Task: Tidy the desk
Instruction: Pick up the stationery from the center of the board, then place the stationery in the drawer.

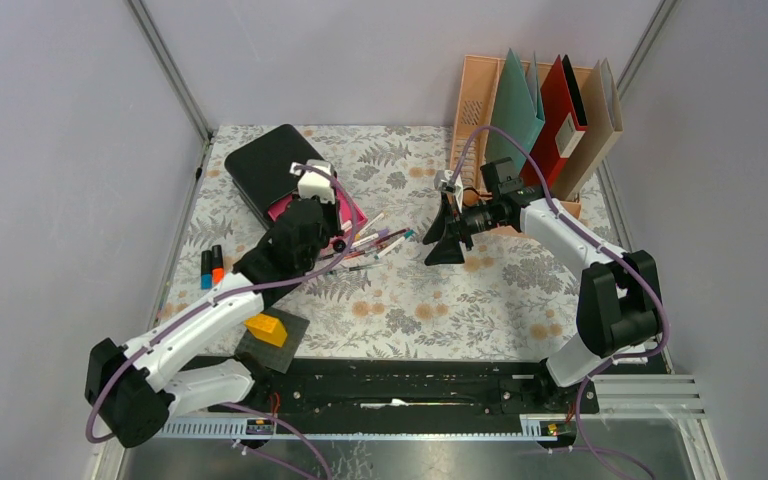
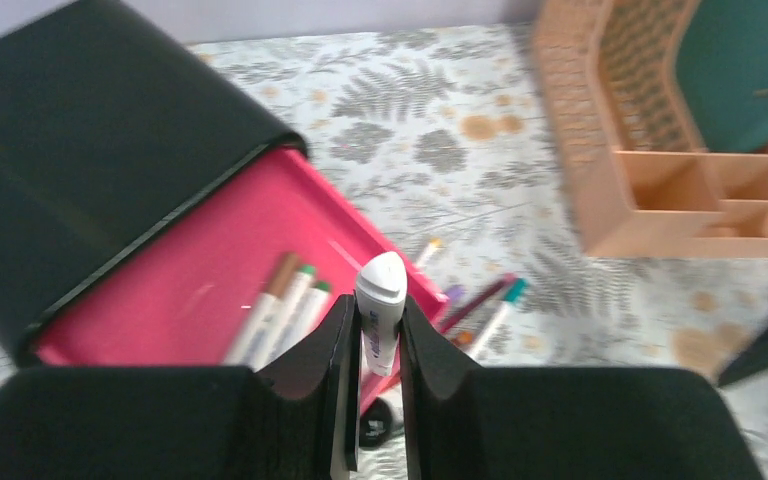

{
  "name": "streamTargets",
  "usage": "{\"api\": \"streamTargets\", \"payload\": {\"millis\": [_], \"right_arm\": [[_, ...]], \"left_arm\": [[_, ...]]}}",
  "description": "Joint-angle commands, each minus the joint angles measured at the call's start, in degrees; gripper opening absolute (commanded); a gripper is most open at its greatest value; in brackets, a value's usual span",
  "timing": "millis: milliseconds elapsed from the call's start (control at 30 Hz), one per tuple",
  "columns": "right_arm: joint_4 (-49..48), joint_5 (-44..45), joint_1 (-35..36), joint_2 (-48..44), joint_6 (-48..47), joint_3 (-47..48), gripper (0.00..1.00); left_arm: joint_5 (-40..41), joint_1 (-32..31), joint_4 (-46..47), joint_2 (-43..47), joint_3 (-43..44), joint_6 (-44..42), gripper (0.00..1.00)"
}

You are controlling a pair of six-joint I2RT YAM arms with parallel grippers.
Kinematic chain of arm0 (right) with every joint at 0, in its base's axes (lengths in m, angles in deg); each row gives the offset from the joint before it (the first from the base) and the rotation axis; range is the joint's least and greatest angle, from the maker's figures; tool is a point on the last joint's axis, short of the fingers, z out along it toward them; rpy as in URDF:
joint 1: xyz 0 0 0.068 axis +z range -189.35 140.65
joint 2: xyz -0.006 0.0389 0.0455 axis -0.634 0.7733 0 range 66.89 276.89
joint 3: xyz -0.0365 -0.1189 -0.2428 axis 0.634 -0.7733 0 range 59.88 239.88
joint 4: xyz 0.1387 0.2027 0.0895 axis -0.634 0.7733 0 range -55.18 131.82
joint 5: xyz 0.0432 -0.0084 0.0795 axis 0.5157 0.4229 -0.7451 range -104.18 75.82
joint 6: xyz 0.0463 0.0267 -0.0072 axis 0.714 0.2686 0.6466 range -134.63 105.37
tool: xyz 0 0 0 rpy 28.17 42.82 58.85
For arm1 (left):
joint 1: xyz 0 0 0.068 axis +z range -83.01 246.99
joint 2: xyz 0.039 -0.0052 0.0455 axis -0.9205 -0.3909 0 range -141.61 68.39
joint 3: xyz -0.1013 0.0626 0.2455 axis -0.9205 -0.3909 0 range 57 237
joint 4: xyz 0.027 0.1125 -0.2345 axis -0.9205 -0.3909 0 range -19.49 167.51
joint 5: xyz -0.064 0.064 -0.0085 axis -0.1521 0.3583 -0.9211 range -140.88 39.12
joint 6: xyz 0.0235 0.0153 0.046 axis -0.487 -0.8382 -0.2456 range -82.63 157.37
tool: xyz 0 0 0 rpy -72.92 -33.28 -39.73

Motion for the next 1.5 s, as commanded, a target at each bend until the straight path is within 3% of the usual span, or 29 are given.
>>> {"api": "streamTargets", "payload": {"millis": [0,633,767,900,1033,1167,1267,1400,1467], "right_arm": [[-0.87,0.76,0.22,-1.62,-1.01,-0.16,0.79],[-0.74,1.29,0.20,-1.21,-1.01,-0.16,0.79],[-0.71,1.29,0.22,-1.22,-0.93,-0.16,0.79],[-0.73,1.38,0.22,-1.46,-0.93,-0.16,0.79],[-0.73,1.47,0.22,-1.56,-1.01,-0.19,0.79],[-0.71,1.33,0.22,-1.55,-0.92,-0.16,0.79],[-0.74,1.29,0.27,-1.57,-0.94,-0.14,0.79],[-0.74,1.29,0.22,-1.46,-0.92,-0.16,0.79],[-0.73,1.29,0.16,-1.48,-0.92,-0.16,0.79]], "left_arm": [[12.84,0.23,-5.61,-3.50,5.13,-8.41,0.00],[32.94,0.18,-7.99,-25.26,17.43,-24.41,0.00],[35.66,0.30,-5.45,-28.52,17.41,-27.50,0.06],[36.76,0.58,-3.68,-30.70,17.56,-29.17,0.23],[37.63,0.68,-3.42,-31.39,18.29,-29.55,0.49],[36.69,0.51,-4.72,-29.71,19.38,-28.42,0.63],[34.12,0.42,-6.84,-27.84,20.12,-26.21,0.67],[27.99,0.06,-8.98,-24.34,20.15,-22.93,0.76],[23.76,0.02,-8.88,-22.09,19.20,-20.88,0.85]]}}
